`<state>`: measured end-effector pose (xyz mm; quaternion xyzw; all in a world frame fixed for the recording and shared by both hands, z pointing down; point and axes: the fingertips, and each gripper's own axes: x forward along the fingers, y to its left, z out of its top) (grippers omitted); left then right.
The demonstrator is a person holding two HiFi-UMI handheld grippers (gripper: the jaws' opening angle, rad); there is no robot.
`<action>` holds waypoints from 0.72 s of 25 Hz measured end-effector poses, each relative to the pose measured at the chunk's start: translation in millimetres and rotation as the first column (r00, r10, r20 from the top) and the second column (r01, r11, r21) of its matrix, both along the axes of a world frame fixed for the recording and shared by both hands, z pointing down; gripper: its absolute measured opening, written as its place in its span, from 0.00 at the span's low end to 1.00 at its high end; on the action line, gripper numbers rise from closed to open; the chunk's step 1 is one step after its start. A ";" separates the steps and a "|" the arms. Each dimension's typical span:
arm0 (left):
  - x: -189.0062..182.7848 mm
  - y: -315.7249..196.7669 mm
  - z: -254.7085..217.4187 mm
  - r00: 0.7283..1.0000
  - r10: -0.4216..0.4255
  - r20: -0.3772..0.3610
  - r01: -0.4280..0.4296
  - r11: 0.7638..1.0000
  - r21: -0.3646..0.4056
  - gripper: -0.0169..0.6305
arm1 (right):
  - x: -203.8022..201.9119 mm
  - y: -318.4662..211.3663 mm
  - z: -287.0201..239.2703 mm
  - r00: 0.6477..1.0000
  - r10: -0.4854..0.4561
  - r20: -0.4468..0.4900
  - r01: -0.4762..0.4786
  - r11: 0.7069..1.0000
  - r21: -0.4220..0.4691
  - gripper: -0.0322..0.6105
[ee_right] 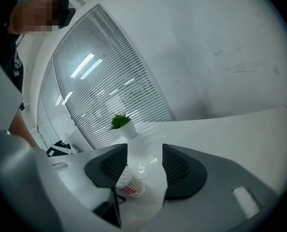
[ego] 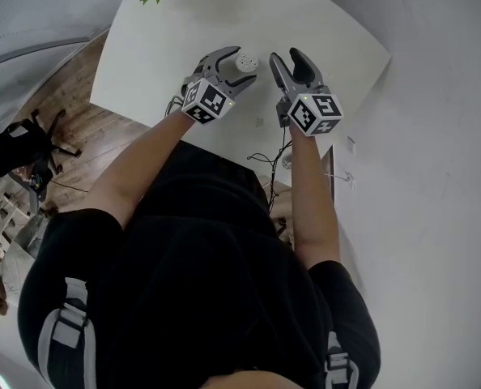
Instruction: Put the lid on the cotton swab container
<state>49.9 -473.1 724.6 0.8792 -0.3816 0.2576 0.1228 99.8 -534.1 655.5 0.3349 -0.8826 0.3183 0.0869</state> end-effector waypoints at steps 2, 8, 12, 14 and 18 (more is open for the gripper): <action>-0.2 -1.5 3.7 1.000 -0.002 -0.004 0.002 1.000 -0.007 0.55 | -2.2 -2.1 6.6 1.000 -0.008 0.000 0.008 1.000 -0.012 0.39; -1.4 -1.4 13.7 1.000 -0.019 -0.008 0.019 1.000 -0.023 0.49 | -8.2 -4.2 28.5 0.999 -0.033 0.009 0.033 0.997 -0.064 0.36; -0.9 1.0 15.8 1.000 -0.015 0.000 0.015 1.000 -0.015 0.42 | -13.5 -1.0 36.6 0.998 -0.057 0.039 0.061 0.993 -0.105 0.33; -2.3 1.0 16.3 1.000 -0.012 0.003 0.012 1.000 -0.011 0.41 | -16.0 -0.9 36.6 0.997 -0.062 0.047 0.067 0.992 -0.108 0.27; -2.7 -0.3 16.7 1.000 -0.017 0.005 0.017 1.000 -0.009 0.41 | -15.1 -3.7 28.6 0.996 -0.063 0.060 0.068 0.994 -0.088 0.21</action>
